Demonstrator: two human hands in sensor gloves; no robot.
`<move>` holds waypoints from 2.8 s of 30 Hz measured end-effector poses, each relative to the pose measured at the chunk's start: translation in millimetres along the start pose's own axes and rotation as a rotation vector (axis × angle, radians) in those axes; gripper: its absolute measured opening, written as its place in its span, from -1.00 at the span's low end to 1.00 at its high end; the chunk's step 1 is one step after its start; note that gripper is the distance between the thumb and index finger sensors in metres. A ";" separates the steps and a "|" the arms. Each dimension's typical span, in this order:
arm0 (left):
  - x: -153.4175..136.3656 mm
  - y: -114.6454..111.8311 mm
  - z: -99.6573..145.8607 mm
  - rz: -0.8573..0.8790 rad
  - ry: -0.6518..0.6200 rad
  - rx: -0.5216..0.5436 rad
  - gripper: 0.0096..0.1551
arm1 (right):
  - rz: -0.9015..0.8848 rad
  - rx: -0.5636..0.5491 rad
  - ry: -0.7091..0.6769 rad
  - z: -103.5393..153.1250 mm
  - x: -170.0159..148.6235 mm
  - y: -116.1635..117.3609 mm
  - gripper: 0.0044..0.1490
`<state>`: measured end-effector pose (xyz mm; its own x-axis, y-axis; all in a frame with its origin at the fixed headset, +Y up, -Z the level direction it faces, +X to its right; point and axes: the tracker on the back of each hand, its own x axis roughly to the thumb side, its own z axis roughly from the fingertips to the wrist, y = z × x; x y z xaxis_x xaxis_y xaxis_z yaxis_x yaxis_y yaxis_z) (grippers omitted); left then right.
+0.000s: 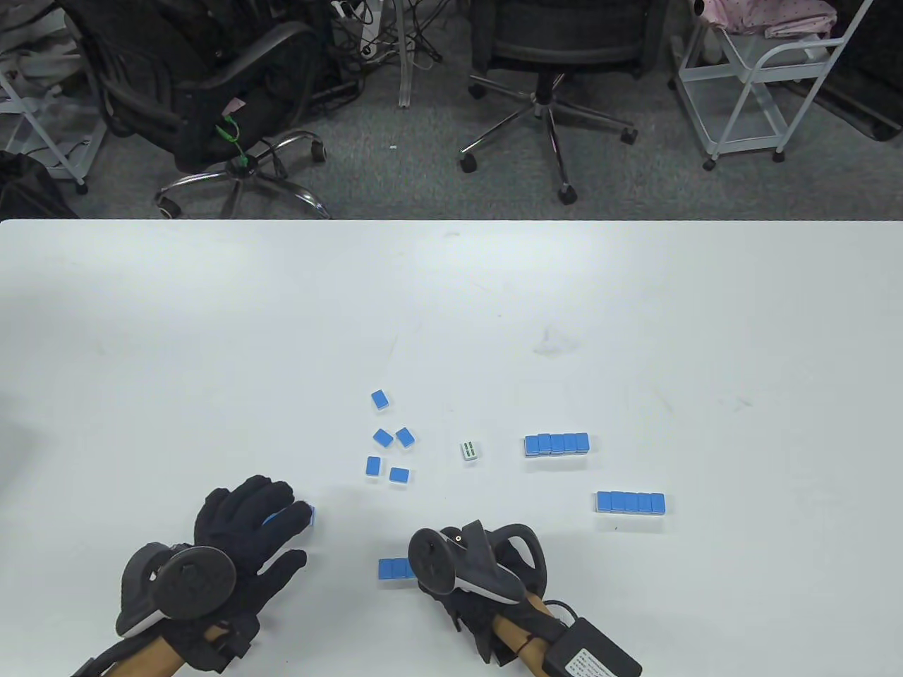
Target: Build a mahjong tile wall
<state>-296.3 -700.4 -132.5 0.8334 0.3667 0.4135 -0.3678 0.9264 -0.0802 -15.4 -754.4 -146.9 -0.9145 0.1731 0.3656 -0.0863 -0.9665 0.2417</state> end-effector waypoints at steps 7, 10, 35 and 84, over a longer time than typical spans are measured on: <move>0.3 -0.3 0.6 -0.003 -0.003 -0.001 -0.29 | -0.007 0.007 0.002 -0.5 -0.1 0.1 -0.24; 0.7 -0.6 0.9 -0.008 -0.008 -0.003 -0.29 | -0.016 0.009 0.004 -0.2 -0.8 -0.1 -0.23; 2.7 -2.7 -1.8 -0.008 -0.037 -0.012 -0.29 | 0.565 0.054 0.502 -106.1 -16.8 -21.0 -0.29; -0.5 -6.5 -5.9 0.028 -0.017 -0.055 -0.29 | 0.028 -0.060 -0.032 -0.2 -18.7 -10.6 -0.46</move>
<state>-291.9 -706.1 -137.5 0.8156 0.3919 0.4257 -0.3677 0.9191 -0.1415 2.5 -747.4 -156.5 -0.9039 0.1506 0.4002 -0.0851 -0.9805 0.1769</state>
